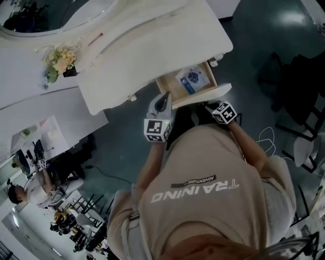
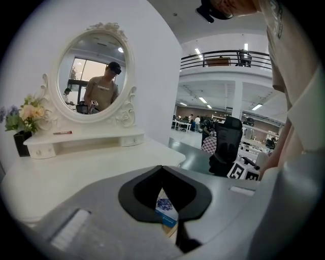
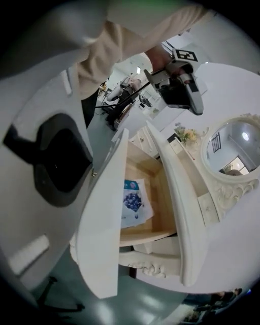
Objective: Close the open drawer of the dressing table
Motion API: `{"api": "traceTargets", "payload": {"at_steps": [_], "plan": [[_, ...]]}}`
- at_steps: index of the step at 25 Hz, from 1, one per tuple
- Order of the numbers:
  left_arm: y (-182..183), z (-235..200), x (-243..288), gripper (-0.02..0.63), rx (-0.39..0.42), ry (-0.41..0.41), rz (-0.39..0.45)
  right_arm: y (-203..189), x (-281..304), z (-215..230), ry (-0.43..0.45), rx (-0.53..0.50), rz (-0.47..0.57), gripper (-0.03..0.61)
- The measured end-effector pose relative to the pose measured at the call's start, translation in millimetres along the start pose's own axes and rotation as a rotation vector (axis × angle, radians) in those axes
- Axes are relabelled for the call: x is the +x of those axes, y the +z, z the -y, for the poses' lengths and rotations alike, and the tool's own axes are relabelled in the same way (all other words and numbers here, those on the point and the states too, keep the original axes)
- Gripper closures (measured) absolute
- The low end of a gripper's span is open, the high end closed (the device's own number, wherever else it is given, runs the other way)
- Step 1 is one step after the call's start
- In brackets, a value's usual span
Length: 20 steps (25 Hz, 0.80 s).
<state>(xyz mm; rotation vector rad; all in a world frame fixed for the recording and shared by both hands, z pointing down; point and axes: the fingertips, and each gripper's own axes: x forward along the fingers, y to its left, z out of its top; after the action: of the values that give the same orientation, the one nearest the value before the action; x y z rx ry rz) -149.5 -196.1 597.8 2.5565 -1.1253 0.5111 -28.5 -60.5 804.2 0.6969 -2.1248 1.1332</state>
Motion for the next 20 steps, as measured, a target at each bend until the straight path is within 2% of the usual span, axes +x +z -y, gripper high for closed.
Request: {"api": "traceTargets", "payload": {"at_steps": [3,6,11,20], "plan": [[4.8,-0.4,-0.6,0.614,0.011,-0.043,0.010,0.0,11.9,6.1,-0.029,0.020,-0.052,0.575],[7.3,-10.7,-3.7,0.614,0.009,-0.046,0.023,5.2,19.2,5.0,-0.030,0.007,-0.106,0.575],[4.2,-38.3,-18.8,0.614,-0.023,0.009,0.041,18.2,31.0,0.0,-0.017,-0.017,-0.159,0.575],[1.5,-92.6,-39.4,0.614,-0.086,0.109,0.081,48.9,50.9,11.8,-0.055,-0.086,-0.228,0.575]]}}
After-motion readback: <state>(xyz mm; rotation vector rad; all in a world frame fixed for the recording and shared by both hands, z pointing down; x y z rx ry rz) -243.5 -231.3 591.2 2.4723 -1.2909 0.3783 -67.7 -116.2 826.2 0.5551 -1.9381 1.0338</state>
